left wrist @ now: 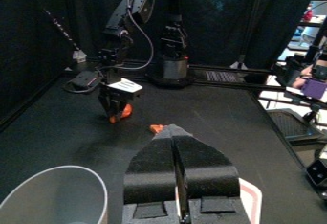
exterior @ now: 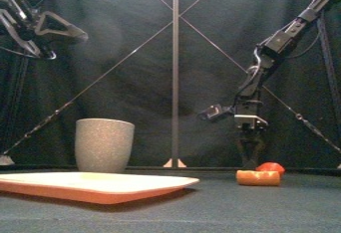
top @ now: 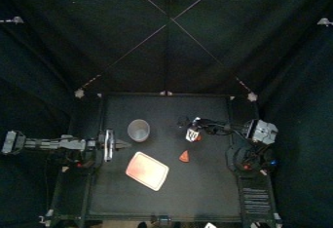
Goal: Pick the drumstick then place it on the pink plate
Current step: Place drumstick on the pink plate
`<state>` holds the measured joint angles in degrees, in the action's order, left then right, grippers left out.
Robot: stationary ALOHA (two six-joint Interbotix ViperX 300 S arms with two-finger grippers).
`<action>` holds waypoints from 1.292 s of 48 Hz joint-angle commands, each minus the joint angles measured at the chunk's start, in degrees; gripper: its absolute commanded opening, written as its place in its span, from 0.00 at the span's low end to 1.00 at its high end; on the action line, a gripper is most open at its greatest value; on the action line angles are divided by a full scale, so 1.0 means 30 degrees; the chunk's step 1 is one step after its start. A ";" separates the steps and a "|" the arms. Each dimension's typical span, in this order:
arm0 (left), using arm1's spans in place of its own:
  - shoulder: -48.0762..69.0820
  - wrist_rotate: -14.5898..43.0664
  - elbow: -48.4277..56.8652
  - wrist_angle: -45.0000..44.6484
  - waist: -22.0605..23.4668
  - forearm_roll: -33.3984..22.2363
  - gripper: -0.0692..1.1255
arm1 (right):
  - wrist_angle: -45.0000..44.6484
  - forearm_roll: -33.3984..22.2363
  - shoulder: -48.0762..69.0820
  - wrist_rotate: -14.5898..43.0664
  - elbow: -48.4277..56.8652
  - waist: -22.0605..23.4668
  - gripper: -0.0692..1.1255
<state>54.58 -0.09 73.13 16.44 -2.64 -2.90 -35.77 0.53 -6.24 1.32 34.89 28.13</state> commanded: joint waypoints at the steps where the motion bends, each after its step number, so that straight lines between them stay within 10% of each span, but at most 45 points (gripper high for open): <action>1: -0.0088 -0.0059 -0.0146 0.0088 0.0088 -0.0029 0.05 | 0.0059 0.0000 0.0322 -0.0029 -0.0234 0.0000 0.43; 23: -0.0088 -0.0029 -0.0029 0.0088 0.0059 -0.0352 0.05 | -0.0059 0.0000 0.0762 0.0000 -0.1523 -0.2344 0.39; 62: -0.0088 0.0029 0.0264 0.0088 -0.0293 -0.0352 0.05 | -0.0410 0.0703 -0.4658 0.0000 -1.2275 -1.0869 0.39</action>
<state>54.58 0.00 74.53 16.44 -3.34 -3.87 -36.91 2.20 -20.48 1.32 2.11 -3.87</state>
